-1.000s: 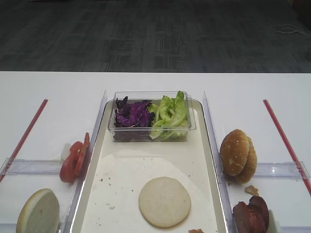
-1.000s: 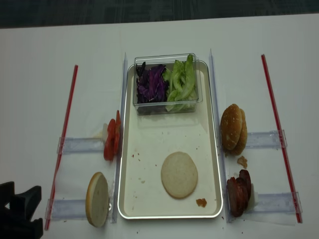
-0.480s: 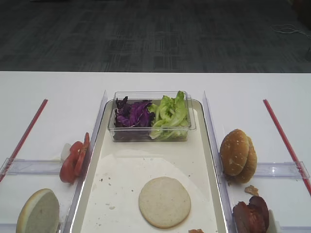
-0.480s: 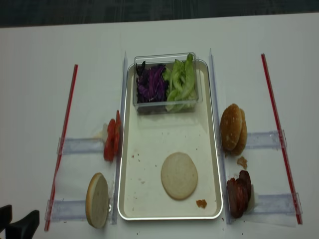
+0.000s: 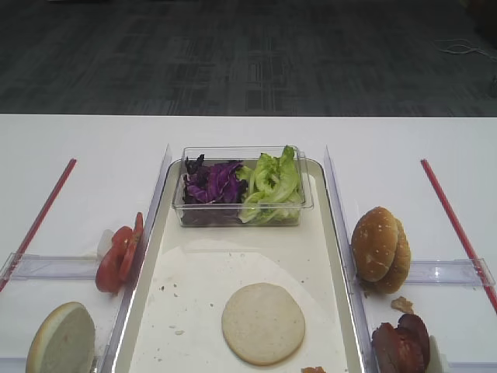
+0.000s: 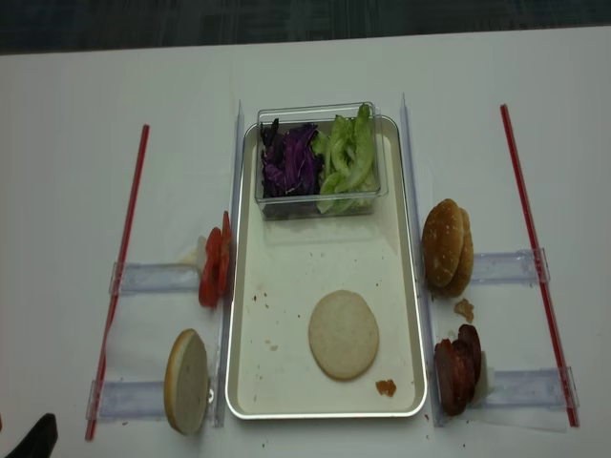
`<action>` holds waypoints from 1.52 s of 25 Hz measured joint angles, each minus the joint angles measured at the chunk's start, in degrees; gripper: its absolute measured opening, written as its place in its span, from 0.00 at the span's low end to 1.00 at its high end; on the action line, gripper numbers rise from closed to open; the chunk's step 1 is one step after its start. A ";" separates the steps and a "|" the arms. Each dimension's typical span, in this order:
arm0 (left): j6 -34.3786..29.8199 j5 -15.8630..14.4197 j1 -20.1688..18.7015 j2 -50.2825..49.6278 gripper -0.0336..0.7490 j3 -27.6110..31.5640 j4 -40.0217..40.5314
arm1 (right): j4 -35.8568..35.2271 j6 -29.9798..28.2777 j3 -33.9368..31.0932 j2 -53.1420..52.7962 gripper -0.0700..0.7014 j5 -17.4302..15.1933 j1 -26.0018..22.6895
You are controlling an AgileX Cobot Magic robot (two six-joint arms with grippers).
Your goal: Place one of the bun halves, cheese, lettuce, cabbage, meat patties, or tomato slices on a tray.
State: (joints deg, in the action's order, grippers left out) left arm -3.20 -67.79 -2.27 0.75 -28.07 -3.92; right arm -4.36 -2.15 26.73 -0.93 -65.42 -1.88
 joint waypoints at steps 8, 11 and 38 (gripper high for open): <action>1.91 -0.14 0.13 0.12 0.53 0.00 0.90 | 0.00 0.00 0.00 0.00 0.99 0.00 0.00; 2.34 -0.14 0.13 0.12 0.53 0.00 1.25 | 0.00 0.00 0.00 0.00 0.99 0.00 0.00; 2.63 -0.14 0.15 0.12 0.53 0.00 1.68 | 0.00 0.00 0.00 0.00 0.99 0.00 0.00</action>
State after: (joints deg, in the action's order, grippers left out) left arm -0.57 -67.93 -2.11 0.87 -28.07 -2.24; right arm -4.36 -2.15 26.73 -0.93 -65.42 -1.88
